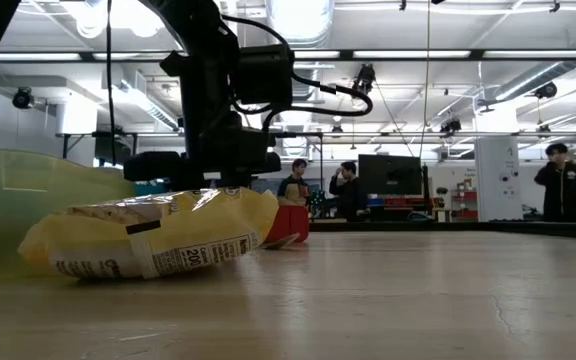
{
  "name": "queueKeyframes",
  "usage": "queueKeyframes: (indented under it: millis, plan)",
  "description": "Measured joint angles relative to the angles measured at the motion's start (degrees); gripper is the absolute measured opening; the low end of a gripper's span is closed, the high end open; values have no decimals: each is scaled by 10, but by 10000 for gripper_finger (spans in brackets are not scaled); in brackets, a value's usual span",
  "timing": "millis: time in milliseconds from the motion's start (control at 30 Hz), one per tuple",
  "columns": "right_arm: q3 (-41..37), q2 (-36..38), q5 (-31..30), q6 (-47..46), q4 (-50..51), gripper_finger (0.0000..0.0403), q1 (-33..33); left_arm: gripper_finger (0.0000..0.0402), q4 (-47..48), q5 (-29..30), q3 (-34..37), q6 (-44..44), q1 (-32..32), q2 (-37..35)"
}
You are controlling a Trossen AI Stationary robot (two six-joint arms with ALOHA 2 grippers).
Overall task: Pick & Place Food Item
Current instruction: Put the light blue spoon into the yellow bin
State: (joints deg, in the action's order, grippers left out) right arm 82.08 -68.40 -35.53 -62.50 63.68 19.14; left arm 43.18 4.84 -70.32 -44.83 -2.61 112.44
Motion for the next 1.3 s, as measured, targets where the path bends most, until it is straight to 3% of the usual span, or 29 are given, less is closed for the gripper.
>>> queueKeyframes:
  millis: [500, 833, 1300]
  plan:
    - [0, 1, 11, 4, 0, 263, 0, 157, 4, -9, 1, 35, 5, 4]
    - [0, 1, 11, 5, -1, 263, 0, 40, 10, -6, 2, 61, 6, 5]
    - [0, 1, 13, 12, -1, 263, 0, 40, 15, -3, 0, 76, 7, -2]
